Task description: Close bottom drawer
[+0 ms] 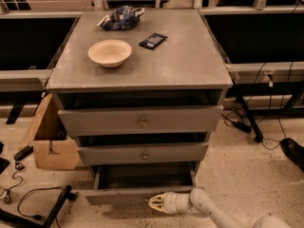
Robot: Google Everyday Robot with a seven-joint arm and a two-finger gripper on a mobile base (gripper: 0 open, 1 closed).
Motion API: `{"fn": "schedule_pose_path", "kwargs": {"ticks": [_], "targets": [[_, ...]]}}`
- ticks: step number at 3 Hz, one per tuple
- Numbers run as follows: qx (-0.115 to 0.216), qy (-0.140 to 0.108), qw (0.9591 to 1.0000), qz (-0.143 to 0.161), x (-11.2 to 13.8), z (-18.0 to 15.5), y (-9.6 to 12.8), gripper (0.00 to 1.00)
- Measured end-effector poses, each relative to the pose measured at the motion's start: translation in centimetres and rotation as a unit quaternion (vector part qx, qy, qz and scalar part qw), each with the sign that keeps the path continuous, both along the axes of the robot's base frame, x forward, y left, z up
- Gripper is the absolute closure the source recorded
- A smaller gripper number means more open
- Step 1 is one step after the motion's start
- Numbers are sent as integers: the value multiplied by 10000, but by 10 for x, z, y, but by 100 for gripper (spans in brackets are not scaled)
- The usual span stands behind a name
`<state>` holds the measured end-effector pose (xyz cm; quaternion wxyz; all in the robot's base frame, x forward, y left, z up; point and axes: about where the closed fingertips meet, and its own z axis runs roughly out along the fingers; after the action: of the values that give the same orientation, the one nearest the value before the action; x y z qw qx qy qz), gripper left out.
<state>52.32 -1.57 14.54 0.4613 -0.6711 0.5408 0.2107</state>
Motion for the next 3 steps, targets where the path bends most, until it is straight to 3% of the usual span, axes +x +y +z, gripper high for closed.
{"fn": "schedule_pose_path", "kwargs": {"ticks": [3], "targets": [[-158, -282, 9995, -66, 31, 9, 9, 100]]}}
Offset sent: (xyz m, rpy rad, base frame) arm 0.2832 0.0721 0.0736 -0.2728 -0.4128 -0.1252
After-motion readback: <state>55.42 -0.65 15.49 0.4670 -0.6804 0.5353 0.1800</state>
